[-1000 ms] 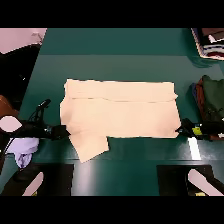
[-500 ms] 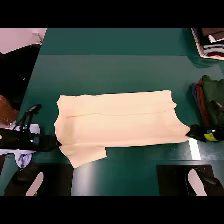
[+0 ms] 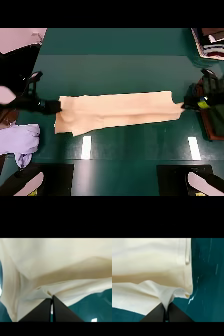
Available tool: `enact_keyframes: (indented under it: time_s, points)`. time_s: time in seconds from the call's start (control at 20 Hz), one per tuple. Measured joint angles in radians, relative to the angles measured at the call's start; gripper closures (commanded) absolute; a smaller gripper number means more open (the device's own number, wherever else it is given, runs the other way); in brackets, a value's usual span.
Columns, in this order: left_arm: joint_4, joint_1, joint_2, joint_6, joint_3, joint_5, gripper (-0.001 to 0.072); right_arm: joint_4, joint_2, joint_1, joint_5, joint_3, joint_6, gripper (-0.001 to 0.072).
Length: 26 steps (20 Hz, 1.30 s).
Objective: Fold the shirts.
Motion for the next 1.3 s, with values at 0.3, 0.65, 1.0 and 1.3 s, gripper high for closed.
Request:
enact_keyframes:
  time_s: [0.3, 0.65, 1.0, 1.3]
  points:
    - [0.001, 0.0, -0.283, 0.052, 0.175, 0.162, 0.0682, 0.027, -0.29, 0.038, -0.011, 0.24, 0.004, 0.0498]
    - [-0.002, 0.0, -0.349, 0.063, 0.236, 0.159, 0.0173, 0.183, -0.381, -0.042, 0.033, 0.34, -0.048, 0.0262]
    - [-0.113, 0.0, -0.354, 0.078, 0.261, 0.042, 0.0685, 0.23, -0.319, -0.212, 0.048, 0.127, -0.13, 0.0077]
    - [-0.259, -0.045, -0.356, 0.118, 0.262, 0.062, 0.0685, 0.391, -0.382, -0.245, 0.01, 0.02, -0.229, 0.0082]
